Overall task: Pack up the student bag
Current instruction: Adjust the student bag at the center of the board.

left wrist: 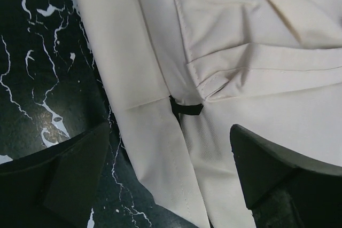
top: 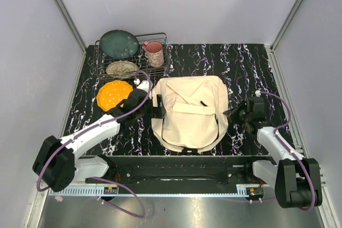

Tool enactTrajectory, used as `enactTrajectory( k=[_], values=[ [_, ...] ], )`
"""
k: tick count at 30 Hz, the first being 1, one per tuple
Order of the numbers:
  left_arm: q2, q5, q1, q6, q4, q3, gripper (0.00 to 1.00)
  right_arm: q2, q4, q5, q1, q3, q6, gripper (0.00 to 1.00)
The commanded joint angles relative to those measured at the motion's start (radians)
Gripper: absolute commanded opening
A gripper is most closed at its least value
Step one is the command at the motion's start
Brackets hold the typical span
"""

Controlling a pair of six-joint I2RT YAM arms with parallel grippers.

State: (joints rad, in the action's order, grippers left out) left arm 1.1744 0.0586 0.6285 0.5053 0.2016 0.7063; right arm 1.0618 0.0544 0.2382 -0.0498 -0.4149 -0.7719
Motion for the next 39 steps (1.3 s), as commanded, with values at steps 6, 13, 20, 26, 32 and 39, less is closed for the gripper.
enactTrajectory(
  k=[6, 13, 20, 26, 32, 39],
  values=[
    [0.168, -0.094, -0.035, 0.022, -0.106, -0.017, 0.99, -0.089, 0.01, 0.0, 0.001, 0.011, -0.009, 0.0],
    [0.203, -0.281, -0.128, 0.079, -0.312, -0.108, 0.99, -0.046, -0.024, 0.041, 0.001, 0.005, -0.01, 0.0],
    [0.248, -0.376, -0.173, 0.09, -0.422, -0.104, 0.62, -0.003, -0.082, 0.093, -0.001, 0.004, -0.018, 0.0],
    [0.313, -0.379, -0.188, 0.046, -0.367, 0.03, 0.14, -0.036, -0.116, 0.13, -0.002, 0.057, -0.072, 0.0],
    [0.399, -0.365, -0.233, -0.002, -0.271, 0.192, 0.01, -0.164, -0.076, 0.124, -0.024, 0.128, -0.138, 0.0],
    [0.378, -0.358, -0.251, -0.044, -0.205, 0.233, 0.54, -0.27, 0.108, 0.005, -0.03, 0.088, -0.126, 0.68]
  ],
)
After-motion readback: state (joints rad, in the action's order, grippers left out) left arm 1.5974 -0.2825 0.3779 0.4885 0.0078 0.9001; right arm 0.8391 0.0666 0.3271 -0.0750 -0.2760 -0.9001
